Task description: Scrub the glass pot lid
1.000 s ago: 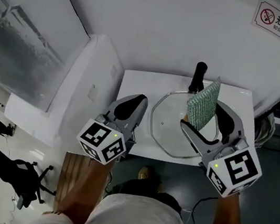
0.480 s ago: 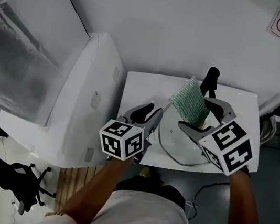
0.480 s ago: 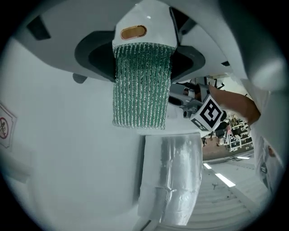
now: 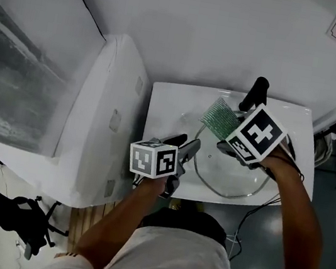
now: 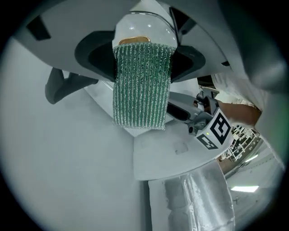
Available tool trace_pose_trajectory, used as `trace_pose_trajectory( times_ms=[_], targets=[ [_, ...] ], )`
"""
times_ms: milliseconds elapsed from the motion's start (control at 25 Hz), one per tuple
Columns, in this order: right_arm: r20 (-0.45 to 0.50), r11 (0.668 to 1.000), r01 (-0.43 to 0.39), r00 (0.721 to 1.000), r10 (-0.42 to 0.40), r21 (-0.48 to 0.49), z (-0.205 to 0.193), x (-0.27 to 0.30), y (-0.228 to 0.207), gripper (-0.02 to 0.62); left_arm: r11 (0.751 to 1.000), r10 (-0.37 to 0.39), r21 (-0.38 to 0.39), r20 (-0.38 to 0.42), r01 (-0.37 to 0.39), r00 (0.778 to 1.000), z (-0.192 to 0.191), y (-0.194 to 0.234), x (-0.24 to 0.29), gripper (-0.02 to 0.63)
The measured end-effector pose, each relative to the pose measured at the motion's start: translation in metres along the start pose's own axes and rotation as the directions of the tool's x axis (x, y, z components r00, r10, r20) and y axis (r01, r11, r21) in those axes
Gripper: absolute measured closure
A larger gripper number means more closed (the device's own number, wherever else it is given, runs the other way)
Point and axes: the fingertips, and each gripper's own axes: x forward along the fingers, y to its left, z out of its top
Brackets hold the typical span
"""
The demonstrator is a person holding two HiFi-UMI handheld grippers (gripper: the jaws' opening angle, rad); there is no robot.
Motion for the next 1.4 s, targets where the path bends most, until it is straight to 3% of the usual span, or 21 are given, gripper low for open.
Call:
trace_pose_trajectory(
  times_ms=[280, 520, 840, 1160, 1400],
  targets=[
    [-0.189, 0.994, -0.105, 0.976, 0.106, 0.014, -0.013, 0.033, -0.007, 0.247, 0.997, -0.009, -0.075, -0.062, 0.004, 0.998, -0.019, 0.005, 0.014, 0.391],
    [-0.305, 0.993, -0.120, 0.946, 0.110, -0.015, -0.025, 0.059, -0.012, 0.247, 0.995, 0.002, -0.102, -0.091, -0.012, 0.996, -0.031, 0.011, 0.022, 0.390],
    [-0.353, 0.990, -0.143, 0.925, 0.137, 0.008, -0.031, 0.090, -0.006, 0.247, 0.988, -0.025, -0.153, -0.113, 0.008, 0.993, -0.047, 0.010, 0.031, 0.390],
    [-0.329, 0.992, -0.121, 0.936, 0.126, 0.036, -0.035, 0.102, -0.009, 0.247, 0.985, -0.042, -0.171, -0.111, 0.023, 0.993, -0.051, 0.008, 0.036, 0.395],
    [-0.306, 0.991, -0.084, 0.945, 0.112, 0.102, -0.038, 0.087, -0.030, 0.247, 0.986, -0.024, -0.169, -0.106, 0.006, 0.994, -0.050, 0.012, 0.037, 0.434]
  ],
)
